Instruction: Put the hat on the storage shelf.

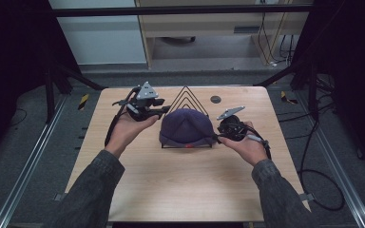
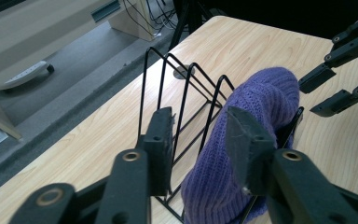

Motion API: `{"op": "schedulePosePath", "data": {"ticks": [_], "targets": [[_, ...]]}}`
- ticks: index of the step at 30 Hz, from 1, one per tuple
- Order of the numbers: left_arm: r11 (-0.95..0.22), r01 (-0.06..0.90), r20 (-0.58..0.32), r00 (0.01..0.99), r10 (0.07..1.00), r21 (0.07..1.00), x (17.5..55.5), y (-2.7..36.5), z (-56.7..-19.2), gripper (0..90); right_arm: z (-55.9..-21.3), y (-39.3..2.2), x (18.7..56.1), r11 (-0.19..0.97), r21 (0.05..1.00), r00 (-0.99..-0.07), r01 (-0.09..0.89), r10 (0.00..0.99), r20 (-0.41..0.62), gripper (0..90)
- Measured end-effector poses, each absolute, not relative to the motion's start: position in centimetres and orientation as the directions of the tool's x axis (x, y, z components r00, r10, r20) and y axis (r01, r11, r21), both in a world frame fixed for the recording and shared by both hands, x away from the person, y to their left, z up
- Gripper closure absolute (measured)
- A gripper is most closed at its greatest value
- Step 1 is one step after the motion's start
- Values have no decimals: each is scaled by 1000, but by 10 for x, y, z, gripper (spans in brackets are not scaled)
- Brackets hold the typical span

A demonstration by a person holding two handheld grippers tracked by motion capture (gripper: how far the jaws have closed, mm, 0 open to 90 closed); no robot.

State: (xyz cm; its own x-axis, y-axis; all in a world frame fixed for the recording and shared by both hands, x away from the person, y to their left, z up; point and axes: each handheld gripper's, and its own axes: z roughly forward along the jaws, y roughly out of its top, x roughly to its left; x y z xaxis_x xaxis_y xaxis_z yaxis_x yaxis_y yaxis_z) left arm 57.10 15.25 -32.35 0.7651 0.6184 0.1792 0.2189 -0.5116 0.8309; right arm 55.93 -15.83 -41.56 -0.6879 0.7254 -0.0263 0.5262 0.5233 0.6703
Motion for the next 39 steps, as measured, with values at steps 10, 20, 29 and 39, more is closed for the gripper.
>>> {"op": "schedulePosePath", "data": {"ticks": [10, 20, 29, 39], "targets": [[-525, 219, 191, 763, 617, 823, 566, 149, -323, 496, -410, -160, 553, 525, 671, -684, 523, 729, -38, 498], [-567, 197, 242, 758, 605, 800, 560, 143, -324, 399, -407, -162, 547, 512, 673, -665, 534, 746, -40, 404], [-519, 238, 189, 744, 640, 821, 541, 136, -326, 196, -403, -171, 527, 471, 699, -622, 538, 781, -47, 295], [-483, 279, 141, 733, 666, 830, 506, 131, -338, 106, -389, -187, 500, 361, 773, -534, 521, 845, -34, 92]]}}
